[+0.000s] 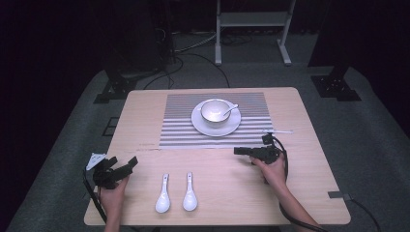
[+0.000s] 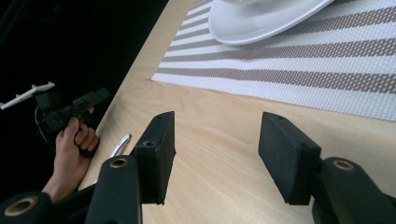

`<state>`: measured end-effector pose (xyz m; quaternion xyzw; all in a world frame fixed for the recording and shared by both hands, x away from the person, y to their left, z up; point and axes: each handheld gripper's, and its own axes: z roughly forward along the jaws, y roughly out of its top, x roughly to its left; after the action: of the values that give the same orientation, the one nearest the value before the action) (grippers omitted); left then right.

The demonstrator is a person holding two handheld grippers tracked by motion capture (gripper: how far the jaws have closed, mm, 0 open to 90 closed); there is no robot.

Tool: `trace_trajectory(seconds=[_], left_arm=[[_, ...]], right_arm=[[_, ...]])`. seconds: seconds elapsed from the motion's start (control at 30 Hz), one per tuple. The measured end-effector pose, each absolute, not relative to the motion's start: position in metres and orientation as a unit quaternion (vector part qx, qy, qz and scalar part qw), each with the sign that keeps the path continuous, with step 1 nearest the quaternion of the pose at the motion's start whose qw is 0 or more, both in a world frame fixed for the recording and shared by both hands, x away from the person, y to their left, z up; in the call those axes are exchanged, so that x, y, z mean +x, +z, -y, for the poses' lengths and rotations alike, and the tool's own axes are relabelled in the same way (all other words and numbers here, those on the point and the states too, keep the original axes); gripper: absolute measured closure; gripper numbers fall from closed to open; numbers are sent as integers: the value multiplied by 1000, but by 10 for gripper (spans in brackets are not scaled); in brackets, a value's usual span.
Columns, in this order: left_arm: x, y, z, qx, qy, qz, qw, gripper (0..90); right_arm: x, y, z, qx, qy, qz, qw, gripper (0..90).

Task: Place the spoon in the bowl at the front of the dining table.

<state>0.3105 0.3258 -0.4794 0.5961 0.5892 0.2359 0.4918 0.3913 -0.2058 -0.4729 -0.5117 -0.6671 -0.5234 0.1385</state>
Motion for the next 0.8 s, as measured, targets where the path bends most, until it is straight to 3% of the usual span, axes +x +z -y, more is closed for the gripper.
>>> trace_trajectory(seconds=[0.8], left_arm=[[310, -479, -326, 595, 236, -590, 493, 27]], right_arm=[[371, -480, 201, -499, -519, 676, 155, 438]])
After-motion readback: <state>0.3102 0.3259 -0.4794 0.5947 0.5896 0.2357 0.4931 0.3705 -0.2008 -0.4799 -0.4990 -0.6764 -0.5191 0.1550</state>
